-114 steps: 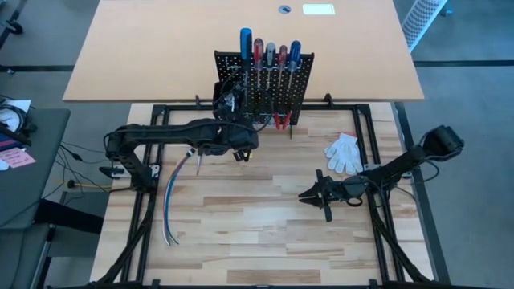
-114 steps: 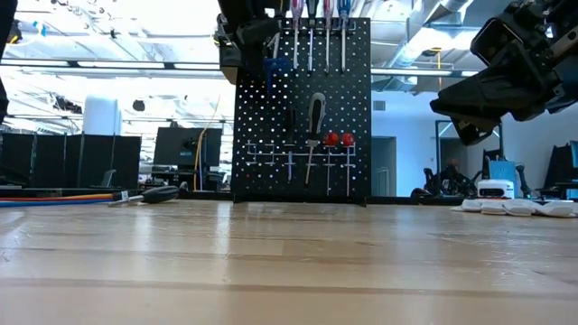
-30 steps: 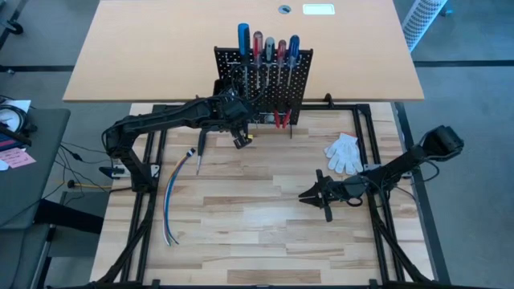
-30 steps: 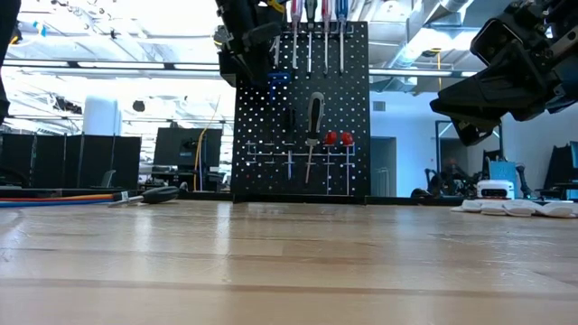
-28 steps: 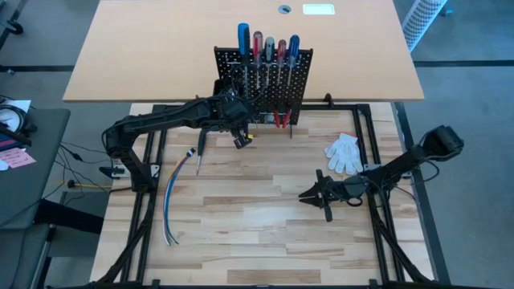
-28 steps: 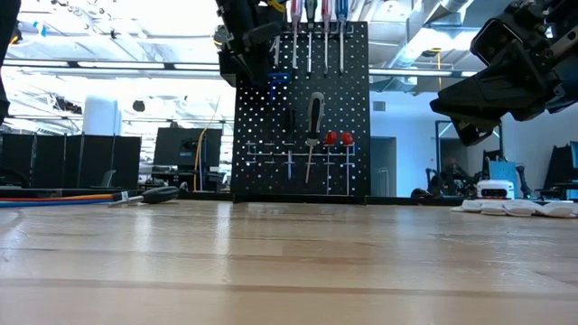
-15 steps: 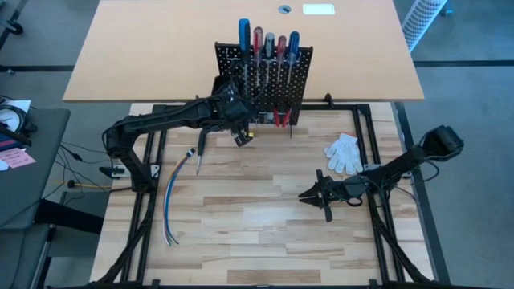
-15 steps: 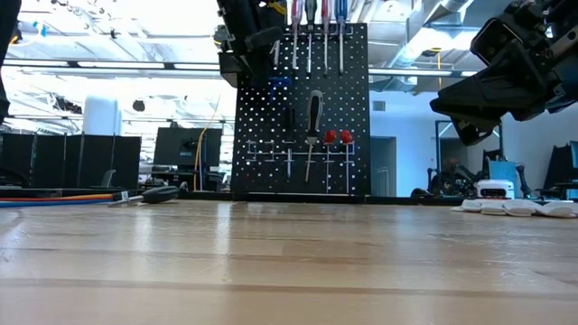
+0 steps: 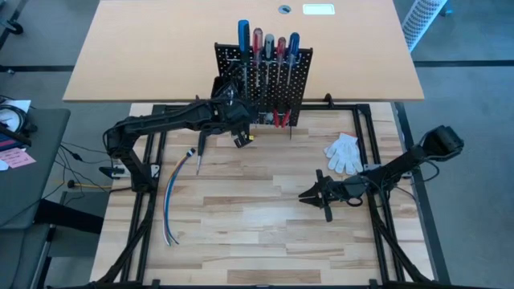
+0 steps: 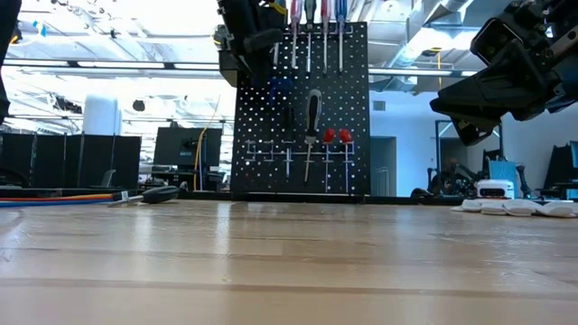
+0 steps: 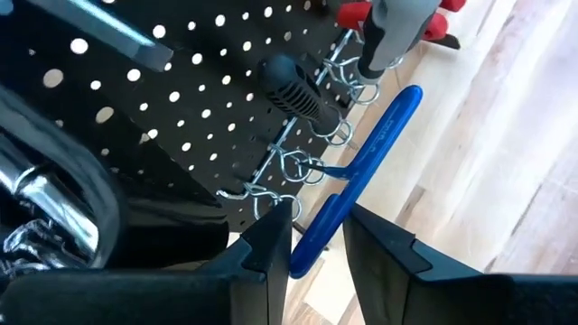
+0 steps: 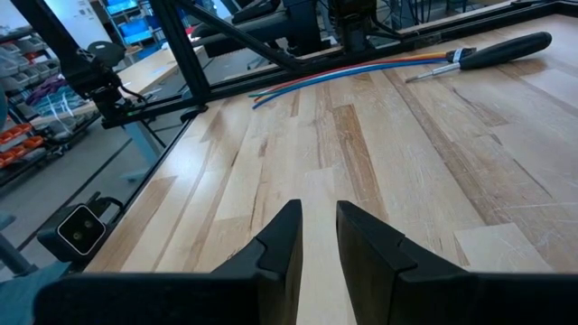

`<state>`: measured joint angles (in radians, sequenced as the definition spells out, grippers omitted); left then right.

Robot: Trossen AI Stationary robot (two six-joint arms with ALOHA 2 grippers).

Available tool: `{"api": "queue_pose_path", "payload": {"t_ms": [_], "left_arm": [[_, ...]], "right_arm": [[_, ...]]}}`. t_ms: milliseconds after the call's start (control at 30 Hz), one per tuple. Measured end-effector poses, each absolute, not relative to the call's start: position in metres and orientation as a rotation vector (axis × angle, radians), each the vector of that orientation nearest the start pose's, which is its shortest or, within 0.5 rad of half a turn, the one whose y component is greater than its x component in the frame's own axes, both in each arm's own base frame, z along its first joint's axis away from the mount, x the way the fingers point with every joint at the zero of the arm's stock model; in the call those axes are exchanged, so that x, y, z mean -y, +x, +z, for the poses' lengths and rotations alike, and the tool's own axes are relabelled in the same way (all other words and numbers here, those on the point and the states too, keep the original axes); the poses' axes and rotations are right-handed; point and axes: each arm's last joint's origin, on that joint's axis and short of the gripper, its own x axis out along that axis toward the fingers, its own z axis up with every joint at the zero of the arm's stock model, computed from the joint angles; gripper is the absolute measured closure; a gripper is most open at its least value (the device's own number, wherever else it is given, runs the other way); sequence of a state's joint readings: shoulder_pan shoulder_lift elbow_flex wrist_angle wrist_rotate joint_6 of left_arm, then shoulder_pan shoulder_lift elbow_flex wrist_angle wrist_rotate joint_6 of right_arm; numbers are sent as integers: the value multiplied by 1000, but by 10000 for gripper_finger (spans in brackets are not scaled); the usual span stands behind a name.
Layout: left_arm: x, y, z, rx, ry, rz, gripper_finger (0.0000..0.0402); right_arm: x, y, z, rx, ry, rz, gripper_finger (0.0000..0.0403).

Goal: Hang tools onto peg board
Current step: Hang the blue pick tool on the black pegboard

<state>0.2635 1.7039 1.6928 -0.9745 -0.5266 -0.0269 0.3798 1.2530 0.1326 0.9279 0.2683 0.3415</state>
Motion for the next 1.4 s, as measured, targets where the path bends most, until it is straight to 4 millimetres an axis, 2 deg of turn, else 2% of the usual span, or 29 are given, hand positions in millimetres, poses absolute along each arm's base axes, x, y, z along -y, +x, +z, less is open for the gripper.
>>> {"api": "queue_pose_path", "payload": {"t_ms": [700, 1033, 1167, 1267, 1400], "left_arm": [[-75, 343, 347, -1010, 343, 742, 307], [-72, 343, 347, -1073, 455, 624, 381], [-68, 344, 347, -1091, 517, 580, 398], [-62, 345, 347, -1096, 554, 548, 392], [-56, 346, 347, -1094, 574, 530, 355]], "right_arm": [[-64, 181, 142, -199, 279, 79, 324], [-64, 181, 142, -200, 284, 78, 324], [-64, 181, 142, -200, 282, 79, 324], [-64, 181, 142, -199, 280, 79, 324], [-64, 181, 142, -198, 262, 81, 324]]}}
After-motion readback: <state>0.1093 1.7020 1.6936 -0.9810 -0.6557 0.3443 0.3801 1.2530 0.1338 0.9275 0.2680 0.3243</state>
